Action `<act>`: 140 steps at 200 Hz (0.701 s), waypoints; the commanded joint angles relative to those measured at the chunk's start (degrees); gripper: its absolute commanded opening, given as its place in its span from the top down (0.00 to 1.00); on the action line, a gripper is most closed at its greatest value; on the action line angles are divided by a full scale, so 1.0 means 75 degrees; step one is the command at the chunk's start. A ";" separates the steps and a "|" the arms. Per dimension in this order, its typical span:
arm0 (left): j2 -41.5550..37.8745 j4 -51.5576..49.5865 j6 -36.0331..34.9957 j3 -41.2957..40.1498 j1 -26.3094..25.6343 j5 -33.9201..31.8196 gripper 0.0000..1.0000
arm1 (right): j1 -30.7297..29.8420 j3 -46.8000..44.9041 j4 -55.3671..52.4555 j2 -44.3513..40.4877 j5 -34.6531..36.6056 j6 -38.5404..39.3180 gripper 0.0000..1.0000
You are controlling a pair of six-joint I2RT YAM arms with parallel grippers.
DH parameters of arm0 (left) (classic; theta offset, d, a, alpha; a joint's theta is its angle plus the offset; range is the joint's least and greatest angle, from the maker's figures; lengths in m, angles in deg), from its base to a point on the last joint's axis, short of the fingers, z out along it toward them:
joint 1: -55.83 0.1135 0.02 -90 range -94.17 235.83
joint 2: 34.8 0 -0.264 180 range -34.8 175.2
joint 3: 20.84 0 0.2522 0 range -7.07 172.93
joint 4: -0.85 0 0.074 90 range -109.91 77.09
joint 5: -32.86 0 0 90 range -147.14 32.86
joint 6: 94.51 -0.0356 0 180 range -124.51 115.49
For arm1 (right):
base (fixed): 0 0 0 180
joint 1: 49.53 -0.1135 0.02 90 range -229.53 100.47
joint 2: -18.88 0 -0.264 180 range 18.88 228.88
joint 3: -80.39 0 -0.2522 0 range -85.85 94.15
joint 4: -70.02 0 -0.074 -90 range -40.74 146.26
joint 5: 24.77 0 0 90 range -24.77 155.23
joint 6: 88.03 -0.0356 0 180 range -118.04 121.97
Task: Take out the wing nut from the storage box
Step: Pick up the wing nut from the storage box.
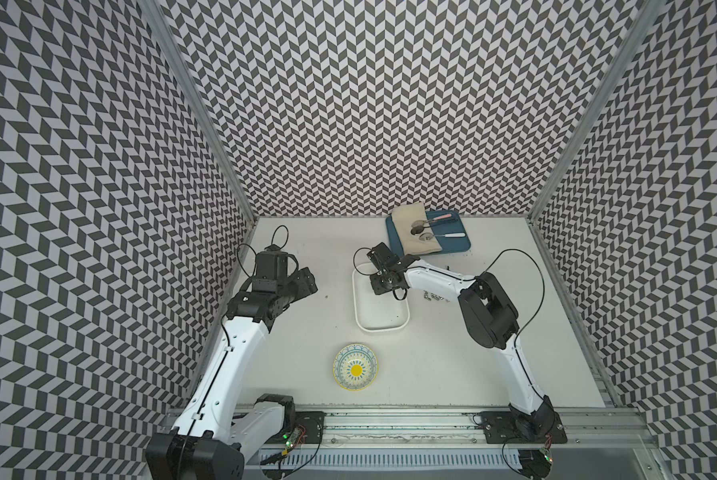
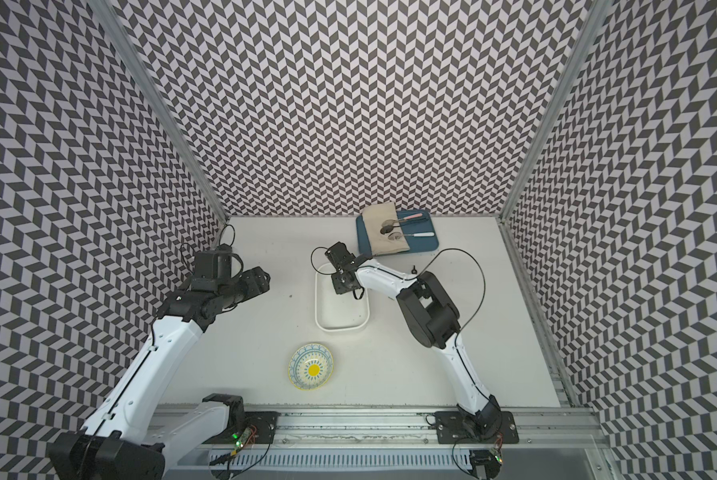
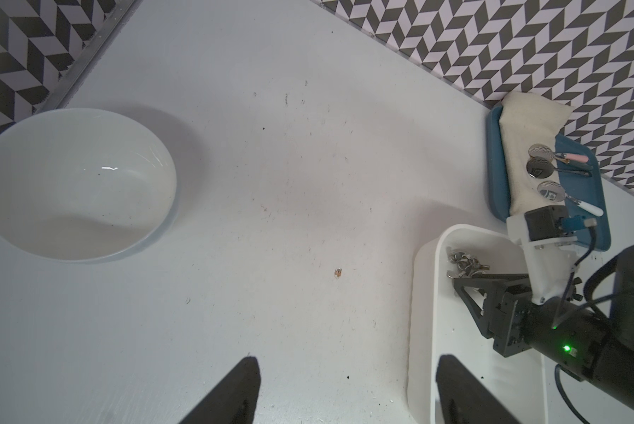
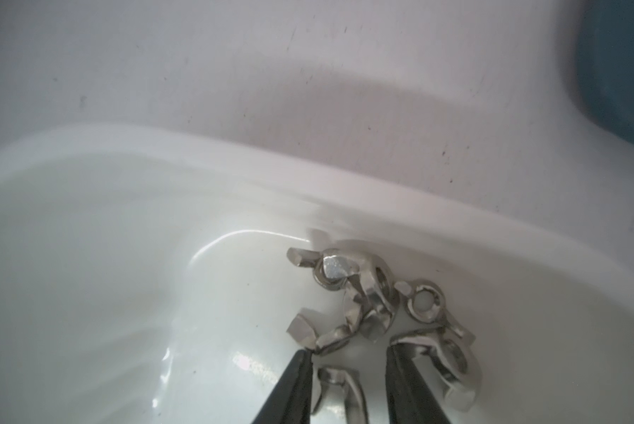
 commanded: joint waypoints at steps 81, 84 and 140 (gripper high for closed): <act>-0.0108 0.0003 0.0075 0.0021 0.0036 -0.0079 0.20 | 0.0004 -0.0436 0.0337 -0.0240 -0.0494 -0.0177 0.72; -0.0103 0.0004 0.0076 0.0021 0.0038 -0.0075 0.20 | 0.0004 -0.0430 0.0326 -0.0239 -0.0470 -0.0186 0.72; -0.0138 -0.0055 0.0061 0.0039 0.0036 -0.0114 0.20 | 0.0046 -0.0366 0.0135 -0.0285 -0.0506 -0.0298 0.86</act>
